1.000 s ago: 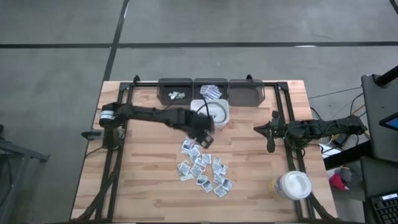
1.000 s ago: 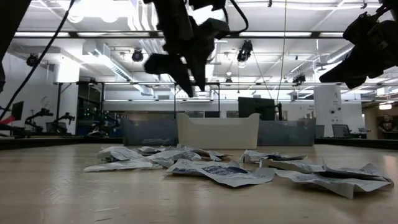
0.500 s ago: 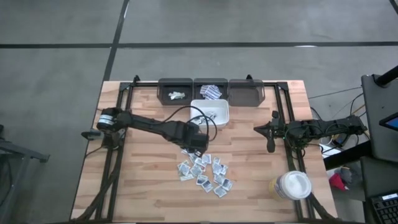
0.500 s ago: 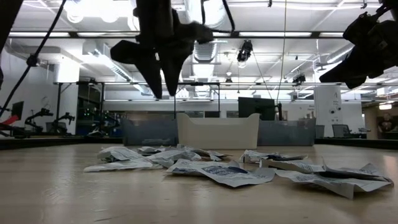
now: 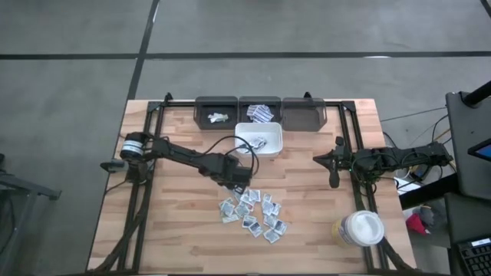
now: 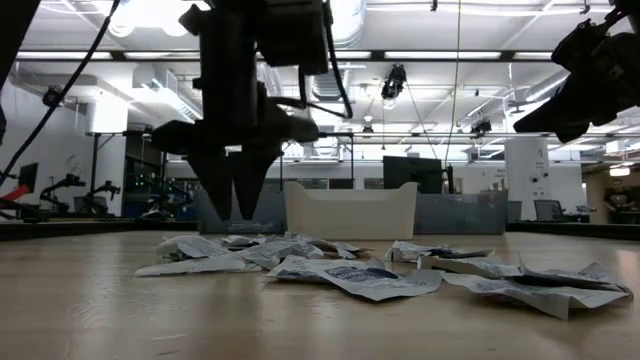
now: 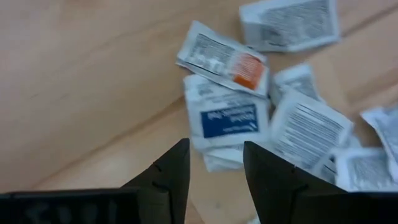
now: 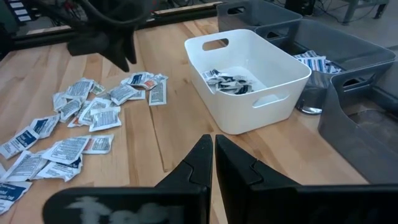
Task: Pick & Place First Aid Supplies
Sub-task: Put the blue alcohol pad into the white bin
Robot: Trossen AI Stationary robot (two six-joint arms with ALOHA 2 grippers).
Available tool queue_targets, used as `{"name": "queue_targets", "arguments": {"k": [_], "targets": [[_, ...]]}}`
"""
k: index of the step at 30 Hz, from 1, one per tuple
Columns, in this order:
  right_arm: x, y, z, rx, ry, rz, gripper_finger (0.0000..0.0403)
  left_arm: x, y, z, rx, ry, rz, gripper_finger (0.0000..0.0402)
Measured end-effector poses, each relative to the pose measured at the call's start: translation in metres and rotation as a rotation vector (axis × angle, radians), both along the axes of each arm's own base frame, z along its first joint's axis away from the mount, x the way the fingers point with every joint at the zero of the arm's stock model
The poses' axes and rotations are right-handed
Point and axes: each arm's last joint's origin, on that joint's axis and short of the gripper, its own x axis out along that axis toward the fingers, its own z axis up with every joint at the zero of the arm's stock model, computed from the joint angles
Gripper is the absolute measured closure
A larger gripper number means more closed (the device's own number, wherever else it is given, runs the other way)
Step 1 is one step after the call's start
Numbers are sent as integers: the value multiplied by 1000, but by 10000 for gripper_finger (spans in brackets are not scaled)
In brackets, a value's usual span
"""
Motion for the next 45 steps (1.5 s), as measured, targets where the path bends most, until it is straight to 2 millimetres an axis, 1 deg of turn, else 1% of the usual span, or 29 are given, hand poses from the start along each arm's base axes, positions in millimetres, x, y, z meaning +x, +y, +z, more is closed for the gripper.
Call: {"name": "queue_targets", "arguments": {"k": [4, 13, 18, 22, 26, 30, 38, 40, 45], "targets": [[0, 0, 0, 0, 0, 0, 385, -3, 9, -6, 2, 19, 26, 259], [0, 0, 0, 0, 0, 0, 385, 0, 23, -10, -5, -14, -8, 259], [0, 0, 0, 0, 0, 0, 385, -5, 30, -23, -35, -3, 0, 259], [0, 0, 0, 0, 0, 0, 385, -8, 32, -32, -65, -22, 3, 259], [0, 0, 0, 0, 0, 0, 385, -8, 32, -34, -65, -35, 3, 263], [0, 0, 0, 0, 0, 0, 385, -11, 32, -37, -66, -31, 15, 293], [0, 0, 0, 0, 1, 0, 385, -13, 31, -41, -44, -23, 32, 388], [0, 0, 0, 0, 2, 0, 385, -13, 31, -40, -38, -24, 28, 396], [0, 0, 0, -1, 4, 0, 385, -13, 32, -35, -17, -34, 25, 392]]}}
